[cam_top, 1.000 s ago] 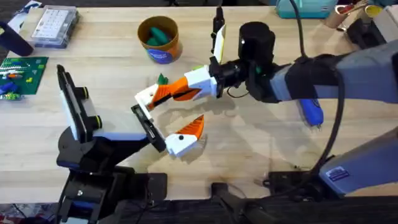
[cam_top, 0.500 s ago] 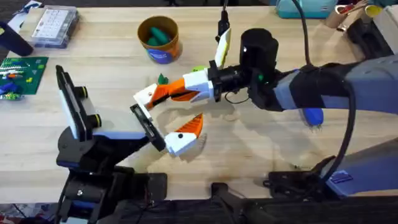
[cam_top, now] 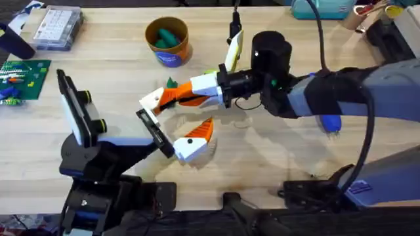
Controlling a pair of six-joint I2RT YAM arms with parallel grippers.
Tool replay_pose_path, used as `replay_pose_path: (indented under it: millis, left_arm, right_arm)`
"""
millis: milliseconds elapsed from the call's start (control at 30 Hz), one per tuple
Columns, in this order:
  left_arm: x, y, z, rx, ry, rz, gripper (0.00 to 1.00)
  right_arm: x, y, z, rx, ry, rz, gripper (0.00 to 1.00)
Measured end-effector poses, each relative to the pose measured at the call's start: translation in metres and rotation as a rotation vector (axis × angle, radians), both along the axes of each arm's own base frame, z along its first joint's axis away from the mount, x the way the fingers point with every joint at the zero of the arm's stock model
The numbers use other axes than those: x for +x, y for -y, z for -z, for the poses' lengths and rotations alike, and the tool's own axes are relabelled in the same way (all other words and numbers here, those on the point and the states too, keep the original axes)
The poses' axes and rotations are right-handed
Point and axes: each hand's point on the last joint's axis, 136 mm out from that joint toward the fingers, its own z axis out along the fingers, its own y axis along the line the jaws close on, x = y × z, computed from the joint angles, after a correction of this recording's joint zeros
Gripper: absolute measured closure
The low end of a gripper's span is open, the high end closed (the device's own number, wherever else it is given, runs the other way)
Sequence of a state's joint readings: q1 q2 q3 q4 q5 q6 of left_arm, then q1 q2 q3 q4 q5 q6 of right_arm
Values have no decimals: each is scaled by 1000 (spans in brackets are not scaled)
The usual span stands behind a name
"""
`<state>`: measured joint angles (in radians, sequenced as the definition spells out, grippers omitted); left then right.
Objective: Pick up the gripper from the table and insert it into the empty holder that is missing its gripper. Then pick up a screw, insert it into the mounting hole, and use the screwdriver to tighten it. Finally, clean up the table by picking up the vegetable and placing it into the bucket.
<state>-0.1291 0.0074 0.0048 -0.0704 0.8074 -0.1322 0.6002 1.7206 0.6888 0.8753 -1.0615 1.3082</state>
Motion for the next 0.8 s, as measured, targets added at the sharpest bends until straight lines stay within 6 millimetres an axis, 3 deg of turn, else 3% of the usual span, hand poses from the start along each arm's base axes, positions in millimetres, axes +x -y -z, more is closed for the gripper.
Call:
replay_pose_path:
  millis: [400,800]
  left_arm:
    - [-5,4,0,0,4,38,14]
    - [-12,8,-1,10,22,81,14]
  right_arm:
    - [-13,-7,2,-8,-14,-35,664]
    - [-16,-7,7,-24,-36,-38,333]
